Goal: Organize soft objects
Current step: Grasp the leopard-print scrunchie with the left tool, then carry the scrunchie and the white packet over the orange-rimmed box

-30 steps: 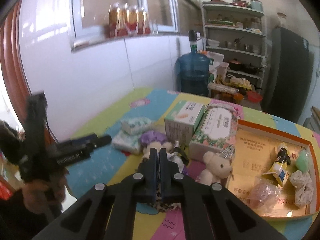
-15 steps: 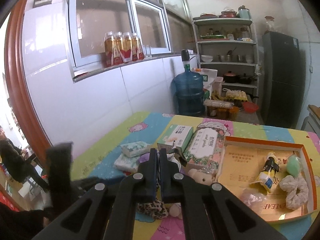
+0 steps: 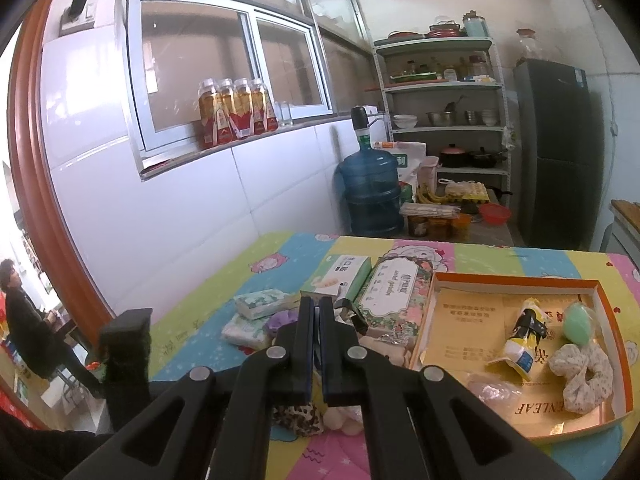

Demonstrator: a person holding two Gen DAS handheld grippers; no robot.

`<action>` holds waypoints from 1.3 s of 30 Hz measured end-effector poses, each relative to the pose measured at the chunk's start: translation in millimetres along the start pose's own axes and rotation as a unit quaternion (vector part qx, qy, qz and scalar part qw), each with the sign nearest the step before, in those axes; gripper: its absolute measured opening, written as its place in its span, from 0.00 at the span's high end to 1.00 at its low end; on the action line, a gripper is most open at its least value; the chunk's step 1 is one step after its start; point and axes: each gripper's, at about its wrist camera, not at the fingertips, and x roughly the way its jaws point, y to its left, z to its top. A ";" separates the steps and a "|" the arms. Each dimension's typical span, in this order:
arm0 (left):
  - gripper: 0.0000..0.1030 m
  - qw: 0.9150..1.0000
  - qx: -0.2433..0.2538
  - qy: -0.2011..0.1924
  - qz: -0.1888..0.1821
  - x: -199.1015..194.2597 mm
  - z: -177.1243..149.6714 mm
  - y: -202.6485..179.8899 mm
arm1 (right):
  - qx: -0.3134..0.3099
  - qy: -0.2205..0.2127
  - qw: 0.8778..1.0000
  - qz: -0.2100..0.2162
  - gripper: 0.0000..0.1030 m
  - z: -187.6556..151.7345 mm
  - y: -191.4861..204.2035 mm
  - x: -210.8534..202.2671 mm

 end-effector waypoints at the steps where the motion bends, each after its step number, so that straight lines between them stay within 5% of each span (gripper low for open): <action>1: 0.92 1.000 0.002 -0.004 0.000 -2.9 1.8 -1.7 | 0.000 -0.002 1.000 0.000 0.98 0.3 -0.6 -1.2; 18: 0.92 0.996 0.057 -0.066 -0.009 -34.8 42.8 -38.7 | 0.002 -0.046 0.999 -0.026 0.98 10.8 -21.6 -36.0; 39: 0.92 0.991 0.104 -0.078 -0.041 13.2 89.0 -116.8 | 0.027 -0.088 0.991 -0.095 0.98 16.3 -90.8 -85.6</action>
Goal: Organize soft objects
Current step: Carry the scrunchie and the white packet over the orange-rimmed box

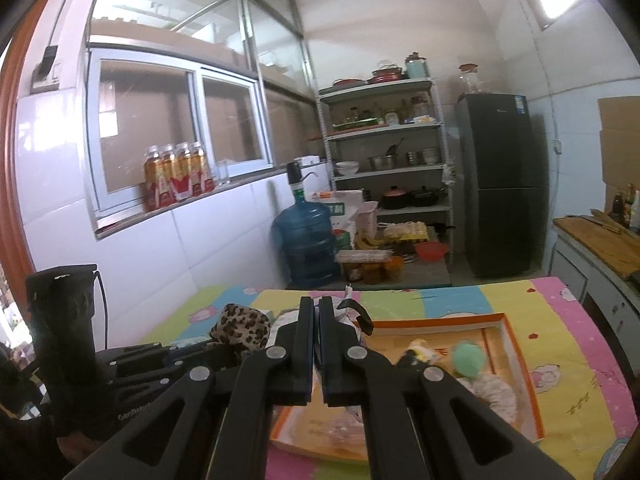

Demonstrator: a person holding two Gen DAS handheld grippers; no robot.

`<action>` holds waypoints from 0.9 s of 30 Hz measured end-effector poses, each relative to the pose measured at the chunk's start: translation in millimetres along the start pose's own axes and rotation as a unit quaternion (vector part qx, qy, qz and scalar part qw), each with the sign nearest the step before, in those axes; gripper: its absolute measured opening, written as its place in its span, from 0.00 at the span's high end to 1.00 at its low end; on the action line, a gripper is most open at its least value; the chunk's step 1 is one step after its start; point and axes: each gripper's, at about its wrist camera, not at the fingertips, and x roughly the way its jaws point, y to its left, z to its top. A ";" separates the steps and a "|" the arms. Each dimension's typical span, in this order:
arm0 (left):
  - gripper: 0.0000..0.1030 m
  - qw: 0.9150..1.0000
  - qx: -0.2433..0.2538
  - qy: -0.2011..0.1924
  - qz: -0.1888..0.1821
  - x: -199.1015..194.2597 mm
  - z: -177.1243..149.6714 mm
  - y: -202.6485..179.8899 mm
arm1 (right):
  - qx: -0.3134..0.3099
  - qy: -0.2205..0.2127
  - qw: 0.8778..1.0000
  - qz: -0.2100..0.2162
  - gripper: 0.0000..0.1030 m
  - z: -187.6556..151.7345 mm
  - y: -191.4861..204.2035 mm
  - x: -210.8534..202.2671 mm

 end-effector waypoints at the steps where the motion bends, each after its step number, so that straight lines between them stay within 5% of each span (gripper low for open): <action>1: 0.92 1.000 -0.001 0.000 0.000 3.1 2.4 -1.2 | 0.001 -0.001 1.000 -0.002 0.98 1.1 -3.1 -0.3; 27: 0.92 0.997 -0.014 0.062 0.040 115.5 18.7 -33.3 | 0.035 -0.003 0.999 -0.041 0.98 -7.4 -105.3 9.0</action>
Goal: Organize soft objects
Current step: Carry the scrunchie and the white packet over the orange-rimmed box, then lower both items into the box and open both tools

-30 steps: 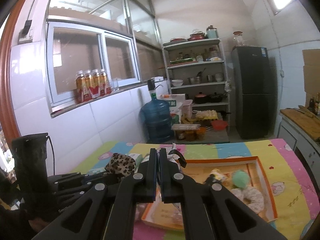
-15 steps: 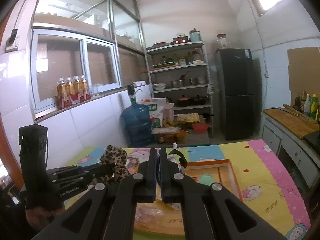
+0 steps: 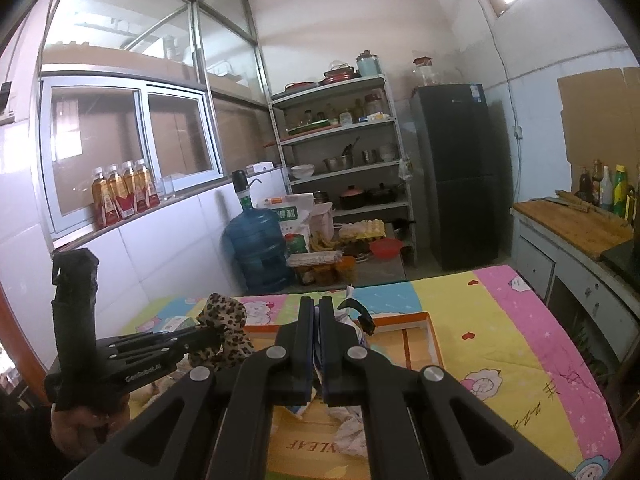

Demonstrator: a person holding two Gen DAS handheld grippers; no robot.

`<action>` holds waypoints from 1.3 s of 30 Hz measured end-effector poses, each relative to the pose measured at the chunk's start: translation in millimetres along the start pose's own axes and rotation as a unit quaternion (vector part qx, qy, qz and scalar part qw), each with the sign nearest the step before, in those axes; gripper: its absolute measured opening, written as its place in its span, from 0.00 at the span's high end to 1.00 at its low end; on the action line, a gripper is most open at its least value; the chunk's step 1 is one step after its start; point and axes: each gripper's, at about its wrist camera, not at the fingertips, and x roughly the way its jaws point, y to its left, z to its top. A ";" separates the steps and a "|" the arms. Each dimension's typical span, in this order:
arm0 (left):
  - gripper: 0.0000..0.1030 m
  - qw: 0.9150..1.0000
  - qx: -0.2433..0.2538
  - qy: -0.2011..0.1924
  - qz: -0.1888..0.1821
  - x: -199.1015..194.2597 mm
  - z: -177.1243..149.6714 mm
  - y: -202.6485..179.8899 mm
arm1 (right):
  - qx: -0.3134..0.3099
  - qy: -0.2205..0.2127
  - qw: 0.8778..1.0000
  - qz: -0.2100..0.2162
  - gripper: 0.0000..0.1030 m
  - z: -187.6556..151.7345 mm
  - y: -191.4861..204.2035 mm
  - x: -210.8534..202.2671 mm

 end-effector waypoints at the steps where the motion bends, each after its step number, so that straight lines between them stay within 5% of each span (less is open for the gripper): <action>1: 0.92 1.000 -0.001 0.003 0.002 3.5 0.0 -1.5 | -0.001 0.001 1.000 0.002 0.98 -1.1 -1.4 1.2; 24: 0.92 0.995 -0.026 0.084 0.050 71.7 -10.9 -0.5 | -0.019 0.077 0.995 0.056 0.98 -44.6 -6.9 57.4; 35: 0.91 0.993 -0.030 0.104 0.051 83.9 -14.7 4.0 | -0.012 0.090 0.993 0.072 0.97 -51.0 -6.4 68.8; 39: 0.84 0.993 -0.033 0.105 0.041 85.6 -14.2 4.3 | -0.015 0.097 0.992 0.079 0.97 -53.0 -2.4 72.5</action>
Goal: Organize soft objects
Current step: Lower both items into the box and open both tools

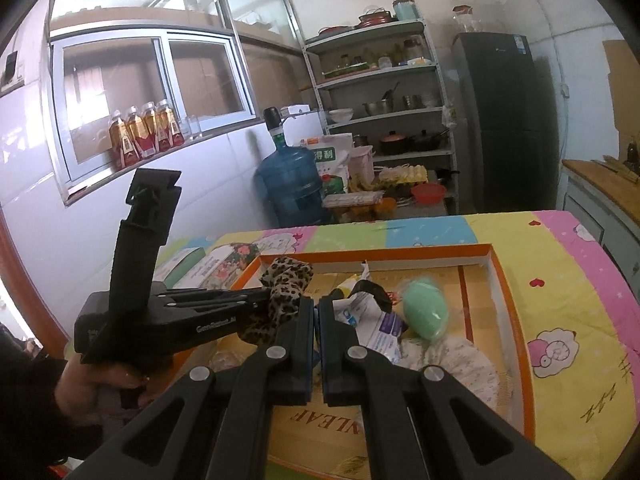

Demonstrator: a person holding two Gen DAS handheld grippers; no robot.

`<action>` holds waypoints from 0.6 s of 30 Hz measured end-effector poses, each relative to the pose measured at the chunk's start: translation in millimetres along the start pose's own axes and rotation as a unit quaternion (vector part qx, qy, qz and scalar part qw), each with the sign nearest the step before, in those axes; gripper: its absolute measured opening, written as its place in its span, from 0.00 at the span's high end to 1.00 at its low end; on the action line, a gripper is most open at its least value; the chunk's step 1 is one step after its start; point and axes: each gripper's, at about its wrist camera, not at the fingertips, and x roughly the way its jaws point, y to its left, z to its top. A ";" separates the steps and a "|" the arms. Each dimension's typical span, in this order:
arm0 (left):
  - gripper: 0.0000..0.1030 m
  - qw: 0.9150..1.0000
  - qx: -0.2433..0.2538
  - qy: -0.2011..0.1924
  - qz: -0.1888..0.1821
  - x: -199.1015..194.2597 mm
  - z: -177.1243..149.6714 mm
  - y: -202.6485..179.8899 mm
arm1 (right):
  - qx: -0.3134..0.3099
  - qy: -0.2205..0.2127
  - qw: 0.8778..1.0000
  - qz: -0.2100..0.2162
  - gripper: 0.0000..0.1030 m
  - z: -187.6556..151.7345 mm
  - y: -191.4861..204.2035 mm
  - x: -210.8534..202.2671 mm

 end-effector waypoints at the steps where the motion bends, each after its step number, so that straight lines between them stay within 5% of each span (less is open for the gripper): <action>1: 0.78 1.000 0.000 0.000 -0.002 -0.1 0.5 0.5 | -0.001 0.000 1.000 0.002 0.97 -0.7 0.3 0.6; 5: 0.64 1.000 -0.010 0.001 -0.012 -1.2 -1.2 3.0 | -0.003 -0.002 1.000 0.007 0.96 -1.4 3.1 1.5; 18: 0.63 1.000 -0.009 -0.003 0.006 -14.8 -4.8 4.5 | 0.007 0.009 1.000 0.026 0.87 -5.9 5.0 6.4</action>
